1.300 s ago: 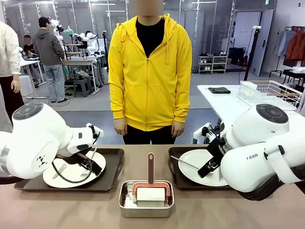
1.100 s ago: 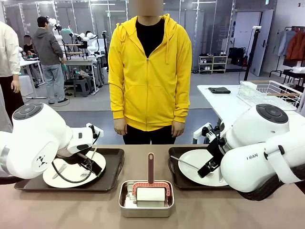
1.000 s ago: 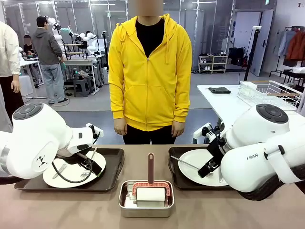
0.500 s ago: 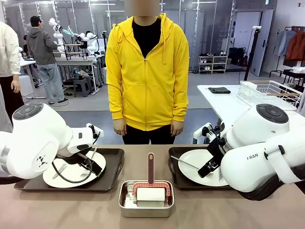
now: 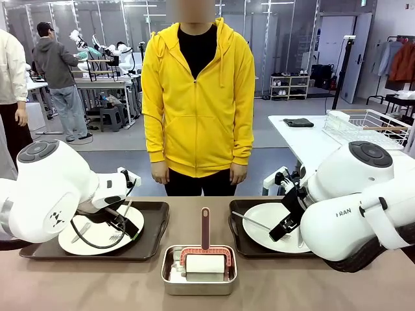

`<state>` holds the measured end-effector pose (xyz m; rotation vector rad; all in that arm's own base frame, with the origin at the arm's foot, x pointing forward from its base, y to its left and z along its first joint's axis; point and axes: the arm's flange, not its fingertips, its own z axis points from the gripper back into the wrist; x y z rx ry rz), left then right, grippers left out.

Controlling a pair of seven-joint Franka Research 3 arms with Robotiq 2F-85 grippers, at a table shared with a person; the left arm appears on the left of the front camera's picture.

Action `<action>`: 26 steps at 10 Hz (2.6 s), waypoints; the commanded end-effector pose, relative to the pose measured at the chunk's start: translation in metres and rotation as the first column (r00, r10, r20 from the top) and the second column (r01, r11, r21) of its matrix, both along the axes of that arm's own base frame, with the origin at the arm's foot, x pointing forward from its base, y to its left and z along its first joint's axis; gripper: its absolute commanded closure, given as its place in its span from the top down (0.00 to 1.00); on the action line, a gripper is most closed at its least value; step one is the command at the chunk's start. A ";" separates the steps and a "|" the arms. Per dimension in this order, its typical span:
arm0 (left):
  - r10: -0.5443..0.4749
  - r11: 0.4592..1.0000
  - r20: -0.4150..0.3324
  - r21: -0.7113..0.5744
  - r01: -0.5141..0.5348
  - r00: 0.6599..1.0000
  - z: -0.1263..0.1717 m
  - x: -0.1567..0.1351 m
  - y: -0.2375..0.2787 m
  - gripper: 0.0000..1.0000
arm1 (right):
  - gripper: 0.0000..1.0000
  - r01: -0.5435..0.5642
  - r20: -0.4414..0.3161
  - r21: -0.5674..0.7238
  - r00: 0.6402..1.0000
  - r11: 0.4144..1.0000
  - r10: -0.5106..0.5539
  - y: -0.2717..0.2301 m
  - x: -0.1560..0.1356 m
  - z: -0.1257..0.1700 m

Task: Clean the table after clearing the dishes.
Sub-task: When the left (or right) Handle tray is removed, use the left hand (or right hand) to clean the left (or right) side of the table with the Lint Roller.

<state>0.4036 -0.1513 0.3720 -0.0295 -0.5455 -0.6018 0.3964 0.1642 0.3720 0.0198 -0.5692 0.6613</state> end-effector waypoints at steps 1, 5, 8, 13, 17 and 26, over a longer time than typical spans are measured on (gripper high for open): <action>0.000 1.000 0.000 0.000 0.000 1.000 0.000 0.000 0.000 1.00 | 1.00 0.000 0.000 0.000 1.000 1.000 0.000 0.000 0.000 0.000; -0.052 0.997 -0.046 -0.062 0.049 0.998 0.024 0.015 0.005 1.00 | 1.00 -0.020 -0.077 0.051 0.997 0.999 0.023 -0.005 0.020 0.021; -0.152 0.937 -0.188 -0.339 0.081 0.970 0.048 0.020 0.041 1.00 | 1.00 0.004 -0.282 0.179 0.958 0.984 0.047 -0.023 0.034 0.051; -0.366 0.459 -0.101 -0.884 0.085 0.925 0.076 0.002 0.180 1.00 | 1.00 0.243 -0.648 0.627 0.690 0.741 0.322 -0.143 0.065 0.108; -0.130 0.388 -0.067 -0.921 -0.012 0.989 0.079 -0.048 0.311 1.00 | 1.00 0.498 -0.627 0.768 0.714 0.403 0.312 -0.309 0.086 0.115; 0.099 0.407 -0.106 -0.903 -0.137 0.990 0.080 -0.095 0.403 1.00 | 1.00 0.651 -0.674 0.738 0.724 0.177 0.144 -0.456 0.057 0.078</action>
